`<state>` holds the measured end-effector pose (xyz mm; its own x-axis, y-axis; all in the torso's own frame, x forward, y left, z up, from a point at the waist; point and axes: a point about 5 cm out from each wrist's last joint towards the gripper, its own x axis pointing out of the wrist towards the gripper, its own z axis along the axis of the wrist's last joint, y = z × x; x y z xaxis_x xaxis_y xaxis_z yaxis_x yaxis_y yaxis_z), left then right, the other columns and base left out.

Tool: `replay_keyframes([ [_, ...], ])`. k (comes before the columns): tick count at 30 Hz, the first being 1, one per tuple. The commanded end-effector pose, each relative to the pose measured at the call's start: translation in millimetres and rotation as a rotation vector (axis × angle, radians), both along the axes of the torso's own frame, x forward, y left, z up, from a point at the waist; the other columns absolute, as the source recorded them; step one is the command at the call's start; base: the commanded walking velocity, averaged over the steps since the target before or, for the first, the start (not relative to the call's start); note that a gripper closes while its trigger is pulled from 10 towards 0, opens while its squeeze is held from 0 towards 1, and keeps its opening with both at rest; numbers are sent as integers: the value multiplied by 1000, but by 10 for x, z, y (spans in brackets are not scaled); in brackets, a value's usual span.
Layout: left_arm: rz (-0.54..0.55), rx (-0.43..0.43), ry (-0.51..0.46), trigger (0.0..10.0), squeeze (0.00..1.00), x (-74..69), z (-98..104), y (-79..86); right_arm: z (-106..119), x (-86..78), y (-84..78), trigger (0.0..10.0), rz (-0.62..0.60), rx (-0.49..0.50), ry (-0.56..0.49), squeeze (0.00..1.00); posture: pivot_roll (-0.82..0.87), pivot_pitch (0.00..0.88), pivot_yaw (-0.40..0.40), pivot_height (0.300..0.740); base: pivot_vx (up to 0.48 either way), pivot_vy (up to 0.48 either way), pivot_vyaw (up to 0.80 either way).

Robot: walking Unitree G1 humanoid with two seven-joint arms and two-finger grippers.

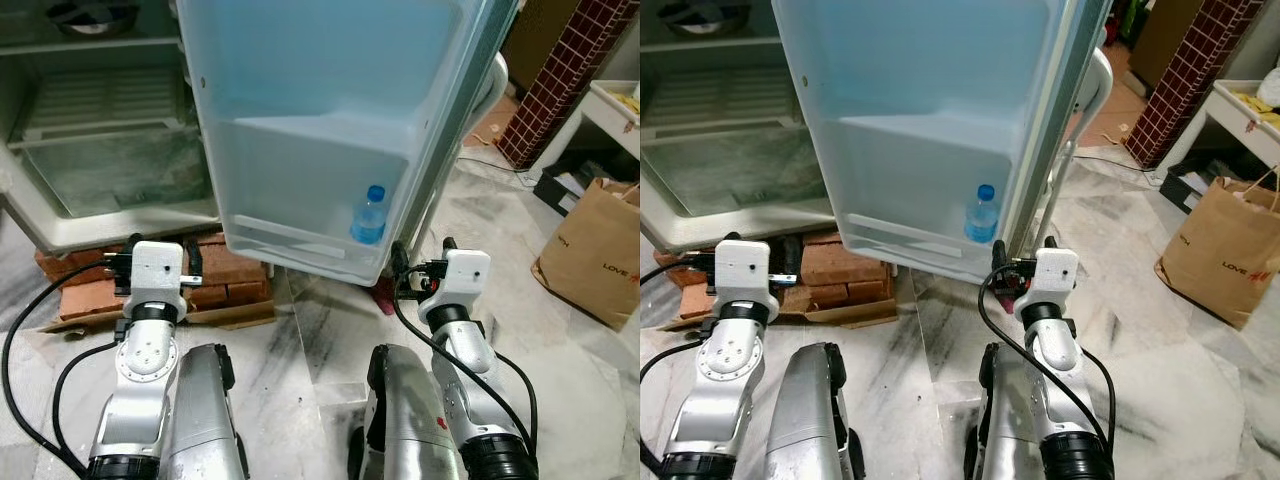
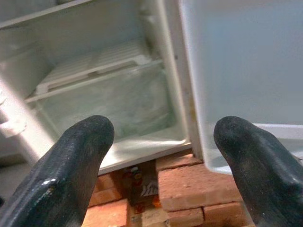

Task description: Restocking fridge

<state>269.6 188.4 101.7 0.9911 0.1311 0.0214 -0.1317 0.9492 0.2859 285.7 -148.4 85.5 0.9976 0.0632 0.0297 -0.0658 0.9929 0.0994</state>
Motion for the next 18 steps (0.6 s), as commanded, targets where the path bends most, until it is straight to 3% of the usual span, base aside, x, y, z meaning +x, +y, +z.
replay_keyframes([
  [1, -31, 5, 2, 10000, 0, 25, -23, -66, 92, 12, -20, 10000, -4, 18, -34, 0, 109, 0, -41, 519, 0, 0, 0],
  [18, -34, -13, 7, 10000, 0, 19, -67, -56, 247, 95, -53, 10000, -1, 42, -52, 0, 90, 10, -47, 634, 0, 0, 0],
])
